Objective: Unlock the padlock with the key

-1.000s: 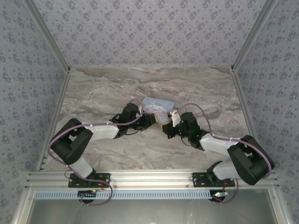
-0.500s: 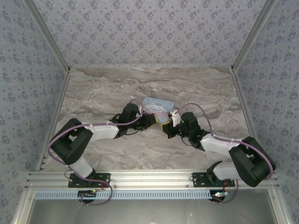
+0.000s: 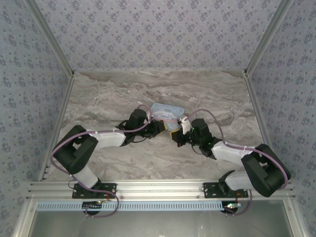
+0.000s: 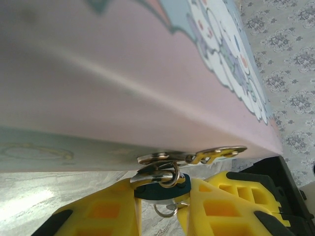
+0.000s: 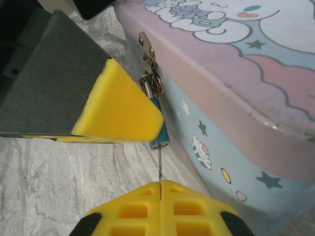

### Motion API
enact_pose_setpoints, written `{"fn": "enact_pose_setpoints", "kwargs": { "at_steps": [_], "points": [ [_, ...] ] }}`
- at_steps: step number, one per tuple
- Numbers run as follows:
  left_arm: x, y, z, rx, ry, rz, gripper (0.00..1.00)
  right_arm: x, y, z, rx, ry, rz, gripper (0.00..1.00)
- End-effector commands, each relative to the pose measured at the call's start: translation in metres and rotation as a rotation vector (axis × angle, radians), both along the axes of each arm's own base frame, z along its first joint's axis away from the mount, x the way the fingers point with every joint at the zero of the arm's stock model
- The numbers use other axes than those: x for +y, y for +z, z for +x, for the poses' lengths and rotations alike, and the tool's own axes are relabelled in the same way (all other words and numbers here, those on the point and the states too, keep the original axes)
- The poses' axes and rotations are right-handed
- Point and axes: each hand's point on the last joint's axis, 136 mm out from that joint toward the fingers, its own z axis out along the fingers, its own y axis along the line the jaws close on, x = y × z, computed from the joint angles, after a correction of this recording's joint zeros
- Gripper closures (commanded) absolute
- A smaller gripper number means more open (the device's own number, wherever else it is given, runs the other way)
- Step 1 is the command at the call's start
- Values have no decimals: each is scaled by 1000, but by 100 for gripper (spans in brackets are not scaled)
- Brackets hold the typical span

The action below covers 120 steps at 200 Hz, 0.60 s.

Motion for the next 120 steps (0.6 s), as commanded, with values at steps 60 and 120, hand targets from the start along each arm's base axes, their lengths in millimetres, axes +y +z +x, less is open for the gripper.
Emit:
{"fn": "enact_pose_setpoints", "kwargs": {
  "at_steps": [60, 120],
  "points": [
    [-16, 27, -4, -32, -74, -75, 77, 5, 24, 15, -48, 28, 39, 100],
    [-17, 29, -5, -39, -85, -84, 77, 1, 25, 17, -14, 48, 69, 100]
  ]
}}
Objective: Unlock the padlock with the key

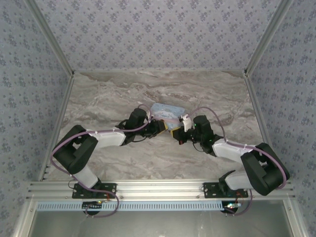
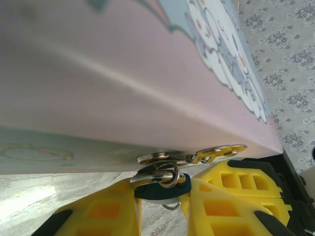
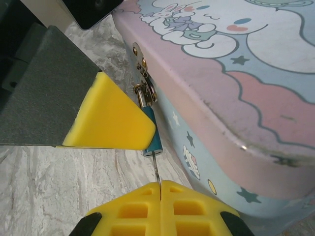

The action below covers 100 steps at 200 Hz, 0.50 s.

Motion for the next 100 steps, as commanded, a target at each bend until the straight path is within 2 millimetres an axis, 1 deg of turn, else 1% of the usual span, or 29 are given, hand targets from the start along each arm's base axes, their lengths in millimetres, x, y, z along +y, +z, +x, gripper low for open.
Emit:
{"fn": "enact_pose_setpoints", "kwargs": {
  "at_steps": [1, 37, 63, 100],
  "points": [
    [-15, 26, -6, -39, -75, -74, 77, 7, 18, 9, -39, 30, 39, 100],
    [-15, 25, -6, -34, -77, -75, 77, 7, 15, 12, -30, 18, 34, 100],
    [-16, 24, -6, -33, -79, -75, 77, 8, 23, 18, -55, -3, 48, 100],
    [-17, 23, -6, -26, -82, -77, 77, 15, 35, 25, -91, -9, 58, 100]
  ]
}}
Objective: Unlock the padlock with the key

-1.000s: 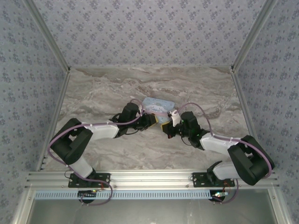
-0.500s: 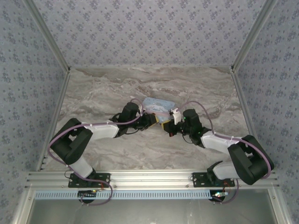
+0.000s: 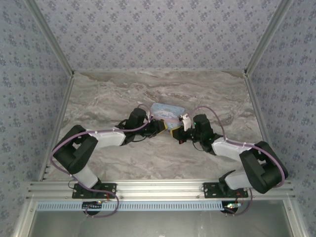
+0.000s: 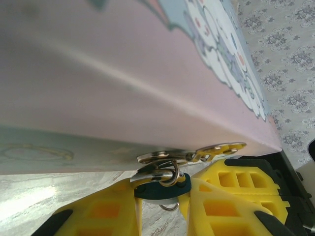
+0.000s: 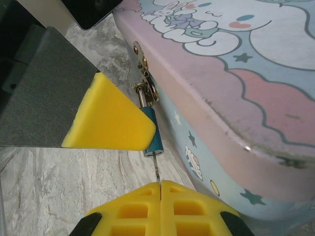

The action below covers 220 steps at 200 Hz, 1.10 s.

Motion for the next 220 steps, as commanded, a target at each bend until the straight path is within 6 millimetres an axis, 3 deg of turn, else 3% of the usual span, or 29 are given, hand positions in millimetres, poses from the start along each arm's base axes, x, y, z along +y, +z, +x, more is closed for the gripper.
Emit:
{"fn": "enact_pose_setpoints", "kwargs": {
  "at_steps": [1, 76, 125, 220],
  "points": [
    [-18, 21, -8, -23, -88, -74, 77, 12, 35, 23, -107, -21, 52, 100],
    [-26, 20, -9, -7, -103, -92, 77, 30, 57, 46, -168, -31, 83, 100],
    [-28, 21, -8, -8, -104, -93, 77, 38, 61, 54, -165, -24, 100, 100],
    [-37, -12, 8, 48, -55, -83, 77, 10, -15, 34, 33, -202, 88, 100]
  ]
}}
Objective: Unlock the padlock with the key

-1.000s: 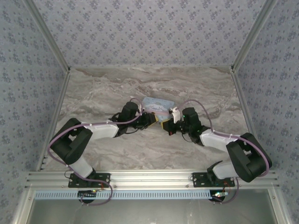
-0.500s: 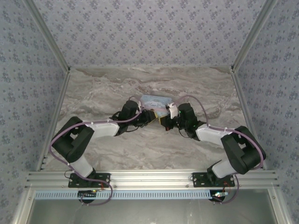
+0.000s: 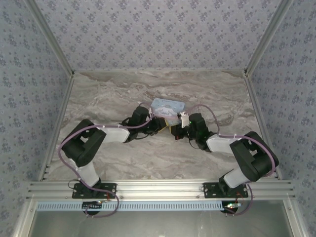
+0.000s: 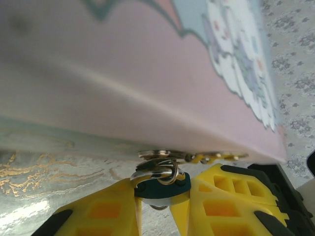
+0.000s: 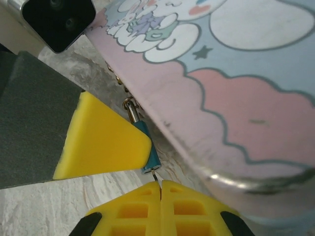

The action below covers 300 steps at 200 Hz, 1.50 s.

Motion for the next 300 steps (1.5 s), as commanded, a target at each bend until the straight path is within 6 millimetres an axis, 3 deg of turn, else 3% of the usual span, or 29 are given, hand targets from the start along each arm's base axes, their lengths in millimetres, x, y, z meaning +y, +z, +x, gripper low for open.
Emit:
{"fn": "enact_pose_setpoints", "kwargs": {
  "at_steps": [1, 50, 82, 130, 300],
  "points": [
    [-28, 15, -15, 0, -103, -91, 77, 9, 12, 8, -36, -45, 89, 100],
    [-22, -3, -12, 21, -71, -72, 68, 8, -19, -1, 49, -111, 91, 100],
    [-5, 0, -7, 0, -18, -70, 53, 7, -19, -4, 71, -139, 99, 100],
    [17, 6, -6, -15, 43, -43, 40, 6, -17, -4, 160, -213, 167, 100],
    [1, -5, 0, 77, 93, -141, 56, 9, 0, -1, 338, -294, 306, 100]
  ]
}}
